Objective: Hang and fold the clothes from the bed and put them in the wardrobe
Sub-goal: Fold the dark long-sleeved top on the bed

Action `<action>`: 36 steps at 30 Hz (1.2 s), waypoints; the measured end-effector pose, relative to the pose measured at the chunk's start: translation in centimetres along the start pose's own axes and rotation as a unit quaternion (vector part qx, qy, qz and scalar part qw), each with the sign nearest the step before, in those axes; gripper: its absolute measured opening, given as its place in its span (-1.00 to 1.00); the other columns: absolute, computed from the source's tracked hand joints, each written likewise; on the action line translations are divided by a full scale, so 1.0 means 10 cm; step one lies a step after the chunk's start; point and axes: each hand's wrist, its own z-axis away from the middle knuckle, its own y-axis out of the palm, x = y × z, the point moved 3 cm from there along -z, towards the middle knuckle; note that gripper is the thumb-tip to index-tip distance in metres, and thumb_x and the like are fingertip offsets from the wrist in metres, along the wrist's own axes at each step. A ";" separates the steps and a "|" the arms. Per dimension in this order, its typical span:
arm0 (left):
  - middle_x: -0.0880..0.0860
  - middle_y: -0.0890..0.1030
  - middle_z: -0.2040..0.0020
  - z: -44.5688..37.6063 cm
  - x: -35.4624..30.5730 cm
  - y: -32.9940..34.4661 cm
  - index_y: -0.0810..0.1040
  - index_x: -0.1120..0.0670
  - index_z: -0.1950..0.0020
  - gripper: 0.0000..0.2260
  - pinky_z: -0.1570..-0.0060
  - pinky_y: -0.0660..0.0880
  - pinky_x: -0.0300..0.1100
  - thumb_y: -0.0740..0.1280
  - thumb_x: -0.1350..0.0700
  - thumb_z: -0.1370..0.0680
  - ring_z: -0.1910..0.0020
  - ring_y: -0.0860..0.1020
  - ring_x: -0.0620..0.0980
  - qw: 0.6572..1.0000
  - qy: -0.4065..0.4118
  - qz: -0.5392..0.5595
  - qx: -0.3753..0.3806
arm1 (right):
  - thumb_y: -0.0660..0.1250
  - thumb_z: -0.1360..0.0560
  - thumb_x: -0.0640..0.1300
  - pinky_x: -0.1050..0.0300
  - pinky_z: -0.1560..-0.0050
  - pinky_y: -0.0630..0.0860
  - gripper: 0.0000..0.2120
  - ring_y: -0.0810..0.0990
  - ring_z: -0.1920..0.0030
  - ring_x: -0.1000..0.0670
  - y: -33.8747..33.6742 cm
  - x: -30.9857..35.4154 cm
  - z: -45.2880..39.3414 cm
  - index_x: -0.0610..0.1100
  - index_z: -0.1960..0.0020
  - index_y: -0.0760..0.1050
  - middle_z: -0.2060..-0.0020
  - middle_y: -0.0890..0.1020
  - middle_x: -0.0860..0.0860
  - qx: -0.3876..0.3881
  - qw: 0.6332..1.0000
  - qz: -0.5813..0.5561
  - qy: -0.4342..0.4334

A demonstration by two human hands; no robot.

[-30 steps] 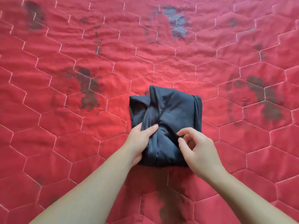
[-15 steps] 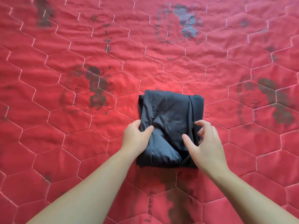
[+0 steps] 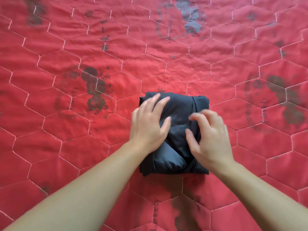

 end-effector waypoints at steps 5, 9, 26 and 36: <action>-0.01 0.33 -0.48 -0.42 0.16 0.26 0.16 -0.17 -0.54 -0.48 -0.34 0.15 0.06 0.08 -0.26 -0.60 -0.45 0.23 0.08 0.985 -0.098 -0.092 0.112 | 0.14 -0.55 0.23 -0.23 -0.38 0.15 -0.44 0.06 -0.52 -0.18 0.25 -0.17 -0.43 0.19 -0.52 0.14 -0.55 0.09 -0.07 0.117 0.981 0.131 0.077; 0.08 0.59 -0.11 -0.54 0.32 0.19 0.51 0.00 -0.14 -0.62 -0.07 0.20 0.03 0.06 -0.22 -0.62 -0.18 0.41 0.16 0.978 -0.042 -0.195 0.066 | -0.02 -0.53 0.31 -0.21 -0.42 0.09 -0.41 0.00 -0.53 -0.16 0.36 -0.22 -0.52 0.22 -0.53 0.05 -0.56 0.03 -0.06 0.155 0.974 0.167 -0.005; 0.02 0.25 -0.55 0.71 0.25 0.35 0.27 -0.14 -0.52 -0.42 -0.44 0.16 0.27 0.04 -0.31 -0.53 -0.54 0.20 0.11 0.965 0.070 -0.197 0.159 | -0.07 -0.48 0.40 -0.06 0.14 0.36 -0.46 0.58 0.01 -0.22 0.39 -0.33 -0.84 -0.06 -0.01 0.31 0.04 0.59 -0.13 0.215 0.947 0.233 -0.056; -0.01 0.29 -0.46 0.91 0.65 -0.07 0.24 -0.16 -0.51 -0.41 -0.38 0.16 0.02 0.29 -0.22 -0.52 -0.45 0.24 0.05 0.952 -0.305 0.014 -0.008 | -0.05 -0.40 0.49 0.01 0.19 0.38 -0.45 0.57 0.09 -0.14 0.15 -0.44 0.14 0.02 0.17 0.34 0.13 0.58 0.02 0.261 0.944 0.130 0.155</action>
